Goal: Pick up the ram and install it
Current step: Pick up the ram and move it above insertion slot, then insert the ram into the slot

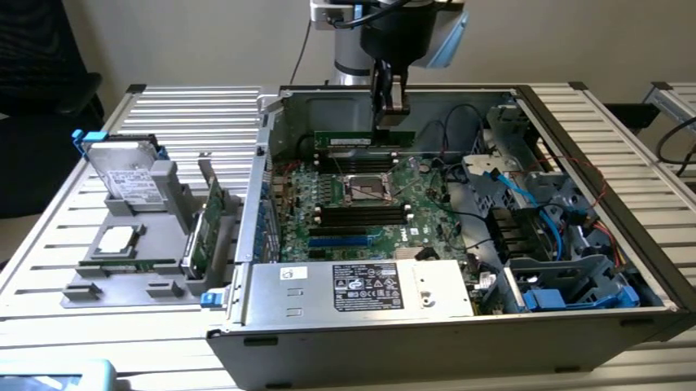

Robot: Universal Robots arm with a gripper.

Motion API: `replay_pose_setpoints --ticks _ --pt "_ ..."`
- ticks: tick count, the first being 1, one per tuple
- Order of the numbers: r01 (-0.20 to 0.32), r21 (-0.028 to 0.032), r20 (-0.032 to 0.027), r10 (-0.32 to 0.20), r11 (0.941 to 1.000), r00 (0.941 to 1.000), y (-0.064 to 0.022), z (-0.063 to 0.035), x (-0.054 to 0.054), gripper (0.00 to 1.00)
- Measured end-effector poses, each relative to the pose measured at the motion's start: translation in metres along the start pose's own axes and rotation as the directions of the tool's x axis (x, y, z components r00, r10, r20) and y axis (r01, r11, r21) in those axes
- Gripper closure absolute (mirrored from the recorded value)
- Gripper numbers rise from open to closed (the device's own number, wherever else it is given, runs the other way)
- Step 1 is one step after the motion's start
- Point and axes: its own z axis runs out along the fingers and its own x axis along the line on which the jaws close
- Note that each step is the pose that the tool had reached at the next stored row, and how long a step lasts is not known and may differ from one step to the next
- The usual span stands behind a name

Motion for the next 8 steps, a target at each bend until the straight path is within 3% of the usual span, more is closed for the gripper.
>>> replay_pose_setpoints --ticks 3,8 --pt "0.000 0.0000 0.0021 0.000 1.0000 1.0000 0.0000 0.0003 0.0000 0.87" --pt "0.000 0.0000 0.0119 0.000 1.0000 0.9999 0.0000 0.0008 0.0001 0.87"
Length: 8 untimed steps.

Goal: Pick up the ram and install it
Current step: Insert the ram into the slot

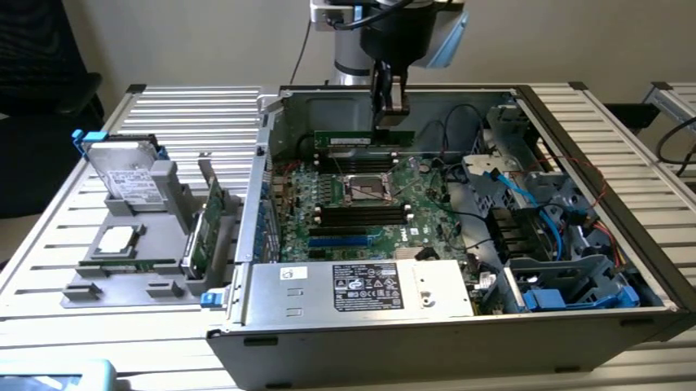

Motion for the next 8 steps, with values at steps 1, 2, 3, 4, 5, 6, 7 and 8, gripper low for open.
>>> replay_pose_setpoints --ticks 1,2,3,4,5,6,7,8 --pt "0.000 0.0001 0.0028 0.000 1.0000 1.0000 0.0000 0.0003 0.0000 0.87" --pt "0.000 0.0001 0.0052 0.000 1.0000 1.0000 0.0000 0.0008 0.0000 0.87" --pt "0.000 0.0001 0.0066 0.000 1.0000 1.0000 0.0000 0.0014 0.0000 0.87" --pt "0.000 0.0000 0.0076 0.000 1.0000 1.0000 0.0000 0.0020 0.0001 0.87" --pt "0.000 0.0001 0.0082 0.000 1.0000 1.0000 -0.0001 0.0029 0.0002 0.87" --pt "0.000 0.0000 0.0081 0.000 1.0000 1.0000 -0.0001 0.0040 0.0003 0.87" --pt "0.001 0.0000 0.0083 -0.001 1.0000 1.0000 -0.0001 0.0048 0.0005 0.87" --pt "0.002 -0.0001 0.0081 -0.002 1.0000 1.0000 -0.0001 0.0053 0.0008 0.87"
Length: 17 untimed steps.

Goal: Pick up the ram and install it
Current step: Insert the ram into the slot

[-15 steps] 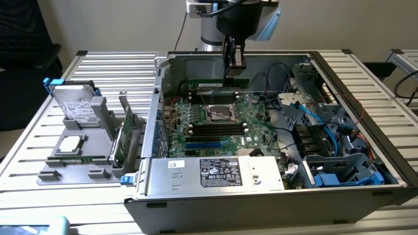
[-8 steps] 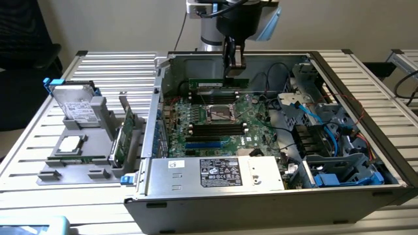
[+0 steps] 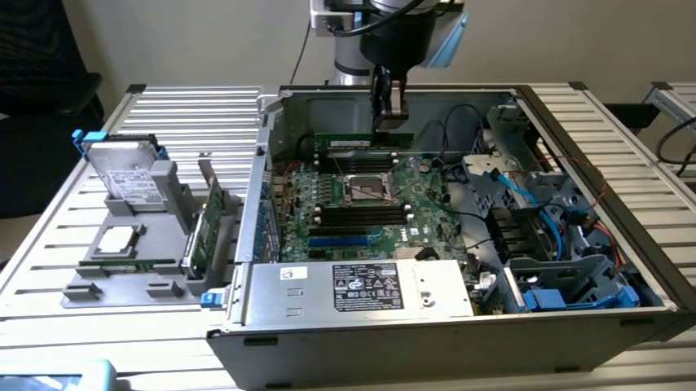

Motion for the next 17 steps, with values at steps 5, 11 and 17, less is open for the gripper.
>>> replay_pose_setpoints --ticks 5,11,17 --pt "0.005 -0.0003 -0.0004 -0.005 1.0000 1.0000 -0.0001 0.0038 0.003 0.87" --pt "0.007 -0.0007 -0.0104 -0.007 1.0000 0.9999 -0.0003 0.0081 0.005 0.87" --pt "0.007 -0.0008 -0.0444 -0.007 1.0000 0.9990 -0.0003 0.0113 0.004 0.87"
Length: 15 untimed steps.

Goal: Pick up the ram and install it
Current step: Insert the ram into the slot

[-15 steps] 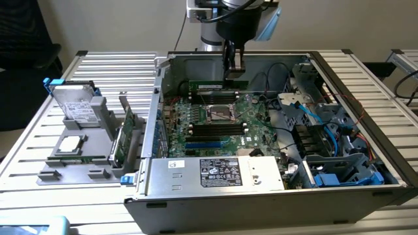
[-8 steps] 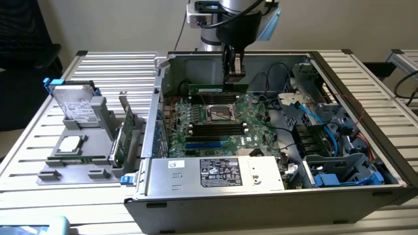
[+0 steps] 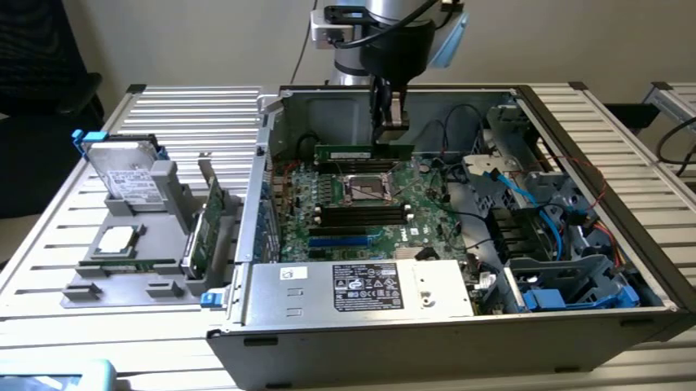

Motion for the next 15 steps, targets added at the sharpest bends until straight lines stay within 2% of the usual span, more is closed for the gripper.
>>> replay_pose_setpoints --ticks 2,4,15 --pt "0.000 -0.0001 -0.0069 0.000 1.0000 1.0000 0.0000 0.0024 0.000 0.87" --pt "0.000 -0.0001 -0.0101 0.000 1.0000 0.9999 -0.0001 0.0056 0.000 0.87" --pt "0.000 0.0028 -0.0116 0.000 1.0000 0.9999 -0.0010 0.0222 0.000 0.87"
